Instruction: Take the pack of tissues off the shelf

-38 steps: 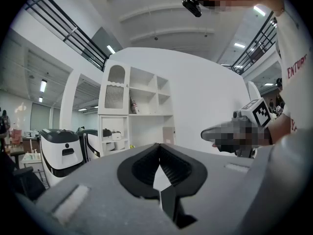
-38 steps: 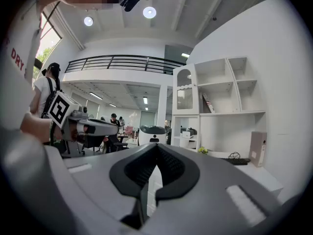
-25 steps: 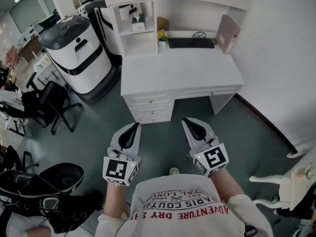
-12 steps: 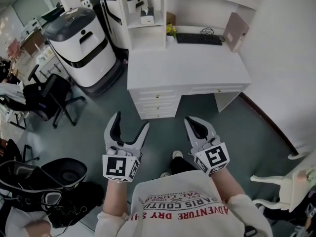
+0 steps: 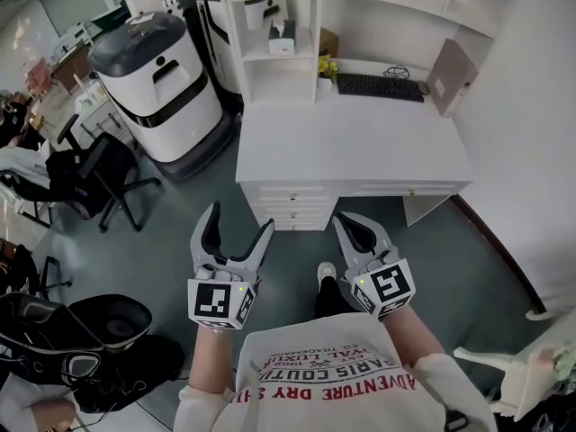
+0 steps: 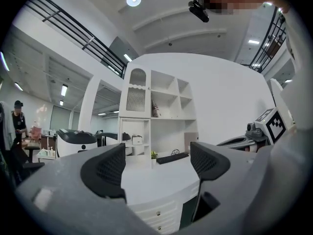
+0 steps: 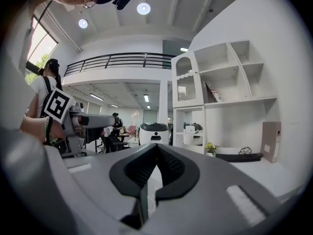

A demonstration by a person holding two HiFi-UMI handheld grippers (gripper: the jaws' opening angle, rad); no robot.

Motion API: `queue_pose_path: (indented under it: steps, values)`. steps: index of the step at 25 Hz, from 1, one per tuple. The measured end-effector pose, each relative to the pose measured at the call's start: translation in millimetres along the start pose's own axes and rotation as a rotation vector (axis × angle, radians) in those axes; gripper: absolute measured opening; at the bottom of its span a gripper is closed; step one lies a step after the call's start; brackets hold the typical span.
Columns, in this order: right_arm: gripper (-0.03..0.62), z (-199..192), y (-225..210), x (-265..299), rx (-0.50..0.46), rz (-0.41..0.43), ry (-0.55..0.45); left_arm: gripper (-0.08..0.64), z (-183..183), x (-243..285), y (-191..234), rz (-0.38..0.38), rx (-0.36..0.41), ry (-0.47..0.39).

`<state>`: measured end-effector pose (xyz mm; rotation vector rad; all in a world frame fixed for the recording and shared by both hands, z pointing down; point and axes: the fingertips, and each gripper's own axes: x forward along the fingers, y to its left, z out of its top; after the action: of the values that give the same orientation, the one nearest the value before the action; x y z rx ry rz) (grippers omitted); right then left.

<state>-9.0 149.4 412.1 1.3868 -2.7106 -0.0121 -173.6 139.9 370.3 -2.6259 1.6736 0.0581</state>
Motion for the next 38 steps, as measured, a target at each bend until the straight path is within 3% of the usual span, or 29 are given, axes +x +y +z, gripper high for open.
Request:
queue_pose_path:
  steps: [15, 26, 38]
  values:
    - [0.000, 23.0, -199.0, 115.5, -0.018, 0.068, -0.022, 0.416, 1.2, 213.9, 14.3, 0.113, -0.008, -0.013]
    - [0.000, 15.2, -262.7, 182.4, -0.008, 0.107, 0.016, 0.417, -17.4, 317.5, 32.7, 0.114, -0.026, 0.036]
    - [0.000, 27.6, -308.2, 290.0, -0.023, 0.087, 0.006, 0.427, -37.1, 431.1, 112.0, 0.125, -0.020, 0.103]
